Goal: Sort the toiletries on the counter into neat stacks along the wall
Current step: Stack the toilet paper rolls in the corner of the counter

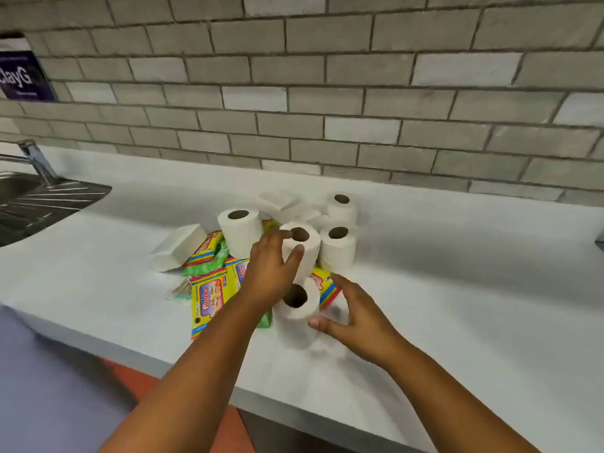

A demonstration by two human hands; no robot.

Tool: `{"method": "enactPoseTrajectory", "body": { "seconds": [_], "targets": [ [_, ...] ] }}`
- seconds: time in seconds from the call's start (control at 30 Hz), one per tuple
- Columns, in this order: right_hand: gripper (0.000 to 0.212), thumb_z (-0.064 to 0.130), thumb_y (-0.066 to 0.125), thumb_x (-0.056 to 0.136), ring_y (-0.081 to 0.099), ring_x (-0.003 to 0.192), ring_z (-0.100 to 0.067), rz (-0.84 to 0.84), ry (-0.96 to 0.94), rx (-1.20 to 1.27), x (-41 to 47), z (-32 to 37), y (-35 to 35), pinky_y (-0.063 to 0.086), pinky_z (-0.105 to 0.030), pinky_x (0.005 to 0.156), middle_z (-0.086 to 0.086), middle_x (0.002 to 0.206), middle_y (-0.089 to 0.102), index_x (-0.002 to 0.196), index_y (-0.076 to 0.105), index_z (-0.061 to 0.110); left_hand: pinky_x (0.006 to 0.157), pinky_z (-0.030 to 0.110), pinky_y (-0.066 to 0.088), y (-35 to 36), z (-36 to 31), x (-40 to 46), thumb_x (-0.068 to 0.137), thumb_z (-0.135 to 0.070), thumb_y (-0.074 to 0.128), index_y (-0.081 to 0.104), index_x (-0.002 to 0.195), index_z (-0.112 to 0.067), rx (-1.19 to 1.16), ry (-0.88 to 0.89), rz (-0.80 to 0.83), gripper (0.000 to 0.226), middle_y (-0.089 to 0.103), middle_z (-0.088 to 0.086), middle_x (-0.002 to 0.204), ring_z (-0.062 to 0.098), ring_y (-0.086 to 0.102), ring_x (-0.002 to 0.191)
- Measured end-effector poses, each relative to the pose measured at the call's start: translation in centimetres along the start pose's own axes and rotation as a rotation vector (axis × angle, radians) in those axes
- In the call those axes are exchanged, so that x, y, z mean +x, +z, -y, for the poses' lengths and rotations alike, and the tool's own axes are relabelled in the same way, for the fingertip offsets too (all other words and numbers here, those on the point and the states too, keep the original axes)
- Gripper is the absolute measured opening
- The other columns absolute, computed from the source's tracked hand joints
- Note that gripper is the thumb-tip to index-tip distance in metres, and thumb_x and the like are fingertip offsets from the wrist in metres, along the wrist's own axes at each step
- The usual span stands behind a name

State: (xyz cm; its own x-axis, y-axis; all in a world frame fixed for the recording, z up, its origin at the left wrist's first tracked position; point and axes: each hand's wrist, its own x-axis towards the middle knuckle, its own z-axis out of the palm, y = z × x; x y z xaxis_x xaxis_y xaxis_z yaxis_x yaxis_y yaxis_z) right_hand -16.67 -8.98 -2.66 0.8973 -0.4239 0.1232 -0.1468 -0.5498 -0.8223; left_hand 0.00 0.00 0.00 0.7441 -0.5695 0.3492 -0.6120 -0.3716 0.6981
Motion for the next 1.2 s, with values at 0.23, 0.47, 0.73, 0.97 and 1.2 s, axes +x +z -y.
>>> {"method": "enactPoseTrajectory", "body": {
  "seconds": [0.23, 0.47, 0.73, 0.97, 1.2],
  "targets": [
    [0.1, 0.043, 0.089, 0.059, 0.041, 0.124, 0.013, -0.093, 0.056, 0.217, 2.0, -1.2, 5.8, 0.037, -0.006, 0.097, 0.038, 0.132, 0.043, 0.138, 0.029, 0.047, 0.104, 0.043, 0.041, -0.1, 5.1, 1.6, 0.094, -0.043, 0.055, 0.05, 0.132, -0.019, -0.049, -0.054, 0.081, 0.045, 0.051, 0.004, 0.133, 0.023, 0.048, 0.124],
    [0.095, 0.043, 0.087, 0.064, 0.044, 0.127, 0.003, -0.21, 0.11, 0.171, 2.6, -1.8, 7.9, 0.04, -0.016, 0.103, 0.022, 0.138, 0.047, 0.142, 0.033, 0.037, 0.108, 0.042, 0.04, 0.0, 7.1, 3.1, 0.091, -0.046, 0.06, 0.039, 0.14, -0.022, -0.172, -0.078, 0.178, 0.058, 0.04, -0.002, 0.141, 0.016, 0.042, 0.131],
    [0.081, 0.028, 0.088, 0.066, 0.048, 0.117, 0.012, -0.349, 0.156, 0.219, 1.6, -0.6, 7.0, 0.04, -0.005, 0.094, 0.034, 0.126, 0.05, 0.128, 0.039, 0.047, 0.109, 0.029, 0.032, 1.5, 8.6, 4.4, 0.077, -0.042, 0.077, 0.025, 0.147, -0.021, -0.217, -0.012, 0.25, 0.09, 0.032, -0.001, 0.149, 0.015, 0.033, 0.137],
    [0.08, 0.026, 0.089, 0.065, 0.049, 0.114, 0.012, -0.465, 0.205, 0.202, 1.5, 0.1, 6.0, 0.043, -0.008, 0.092, 0.031, 0.123, 0.051, 0.126, 0.041, 0.044, 0.109, 0.03, 0.034, 3.7, 8.4, 6.3, 0.059, -0.042, 0.089, 0.032, 0.141, -0.014, -0.209, 0.032, 0.162, 0.104, 0.042, 0.004, 0.141, 0.019, 0.039, 0.132],
    [0.077, 0.027, 0.088, 0.067, 0.051, 0.112, 0.01, -0.568, 0.233, 0.216, 1.4, 0.6, 5.3, 0.043, -0.005, 0.089, 0.03, 0.121, 0.052, 0.124, 0.04, 0.045, 0.104, 0.04, 0.044, 4.8, 8.8, 6.8, 0.06, -0.036, 0.088, 0.043, 0.133, -0.015, -0.278, 0.045, 0.133, 0.089, 0.053, 0.004, 0.132, 0.021, 0.051, 0.122]
  ]
}}
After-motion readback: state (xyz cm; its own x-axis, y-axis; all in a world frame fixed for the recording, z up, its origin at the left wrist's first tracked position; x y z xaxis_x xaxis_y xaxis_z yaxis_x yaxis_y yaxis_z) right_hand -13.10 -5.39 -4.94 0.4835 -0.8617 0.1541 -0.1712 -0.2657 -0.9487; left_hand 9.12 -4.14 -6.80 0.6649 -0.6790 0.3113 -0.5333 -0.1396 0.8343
